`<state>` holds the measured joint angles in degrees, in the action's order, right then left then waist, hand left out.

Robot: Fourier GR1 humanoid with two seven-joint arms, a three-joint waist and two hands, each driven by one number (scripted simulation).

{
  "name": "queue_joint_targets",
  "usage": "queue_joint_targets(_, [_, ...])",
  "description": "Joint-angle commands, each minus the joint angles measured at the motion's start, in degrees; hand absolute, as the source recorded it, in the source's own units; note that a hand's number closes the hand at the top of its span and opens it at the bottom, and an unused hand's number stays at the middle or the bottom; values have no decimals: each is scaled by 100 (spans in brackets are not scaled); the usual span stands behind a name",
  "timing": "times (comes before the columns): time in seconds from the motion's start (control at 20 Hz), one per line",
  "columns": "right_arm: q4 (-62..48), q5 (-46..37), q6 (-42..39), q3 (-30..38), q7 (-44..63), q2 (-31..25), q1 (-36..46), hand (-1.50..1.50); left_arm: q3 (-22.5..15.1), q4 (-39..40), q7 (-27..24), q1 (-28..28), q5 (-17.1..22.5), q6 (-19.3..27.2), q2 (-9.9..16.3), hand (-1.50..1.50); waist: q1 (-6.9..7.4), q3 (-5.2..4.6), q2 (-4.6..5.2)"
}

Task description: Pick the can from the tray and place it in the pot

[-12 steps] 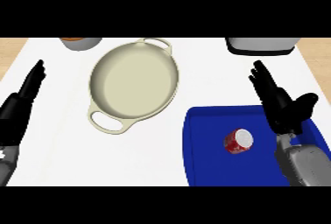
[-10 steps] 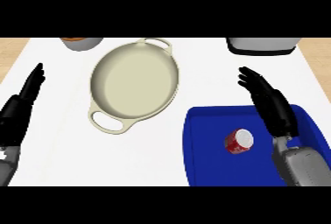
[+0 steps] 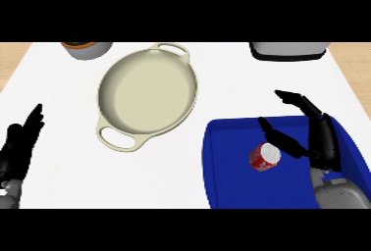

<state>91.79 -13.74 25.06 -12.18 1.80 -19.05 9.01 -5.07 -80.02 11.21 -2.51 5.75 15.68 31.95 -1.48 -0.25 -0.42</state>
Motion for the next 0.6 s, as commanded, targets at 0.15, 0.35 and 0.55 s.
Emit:
queue_joint_targets(0.15, [1391, -1972, 1227, -884, 201, 167, -1453, -150, -199, -165, 600, 163, -124, 181, -323, 0, 39, 17, -2])
queue_joint_targets(0.35, [2198, -2860, 213, -1185, 1731, -310, -1720, -150, 108, -302, 1091, -272, 21, -45, 43, 0, 21, 9, -5])
queue_joint_targets(0.55, [2744, -3352, -1039, -979, 3064, -927, -1689, -150, 58, -309, 1042, -182, -28, 71, -107, 0, 9, -9, -8])
